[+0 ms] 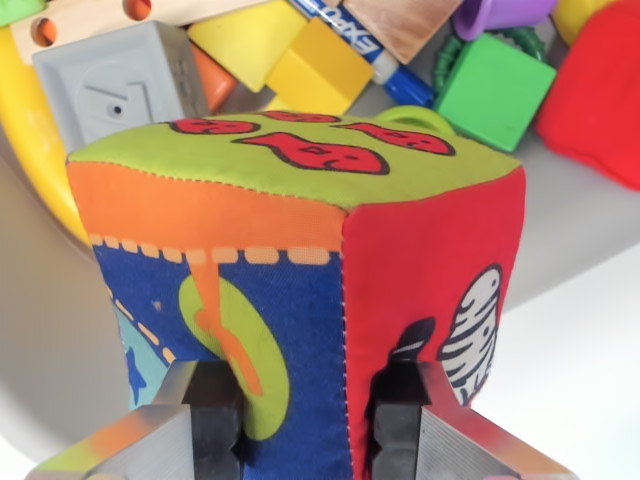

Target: Pick an object from the bin

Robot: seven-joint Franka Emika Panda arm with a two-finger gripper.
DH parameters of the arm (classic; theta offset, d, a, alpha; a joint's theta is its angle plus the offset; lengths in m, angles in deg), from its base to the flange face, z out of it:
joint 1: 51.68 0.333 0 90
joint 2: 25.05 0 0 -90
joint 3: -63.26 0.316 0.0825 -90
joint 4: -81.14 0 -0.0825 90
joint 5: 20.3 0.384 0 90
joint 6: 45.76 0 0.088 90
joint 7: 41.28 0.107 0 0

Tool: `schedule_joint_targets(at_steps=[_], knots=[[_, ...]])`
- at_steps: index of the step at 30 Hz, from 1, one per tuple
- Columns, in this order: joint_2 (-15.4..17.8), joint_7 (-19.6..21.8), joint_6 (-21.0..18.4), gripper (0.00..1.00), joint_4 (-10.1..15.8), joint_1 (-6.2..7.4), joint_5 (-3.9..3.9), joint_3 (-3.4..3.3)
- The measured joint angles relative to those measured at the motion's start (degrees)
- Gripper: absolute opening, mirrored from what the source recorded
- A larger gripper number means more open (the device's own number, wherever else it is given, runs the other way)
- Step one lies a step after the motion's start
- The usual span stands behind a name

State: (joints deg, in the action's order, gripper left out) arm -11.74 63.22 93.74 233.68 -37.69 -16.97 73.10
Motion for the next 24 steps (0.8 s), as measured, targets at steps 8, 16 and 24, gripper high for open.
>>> schedule_joint_targets(at_steps=[8,16,24], knots=[[4.13,-0.37,-5.99,0.00,-1.96,0.05,0.39,-0.24],[7.39,-0.63,-11.84,0.00,-4.50,0.06,0.54,-0.52],[10.06,-0.78,-17.64,0.00,-7.63,0.06,0.57,-0.83]])
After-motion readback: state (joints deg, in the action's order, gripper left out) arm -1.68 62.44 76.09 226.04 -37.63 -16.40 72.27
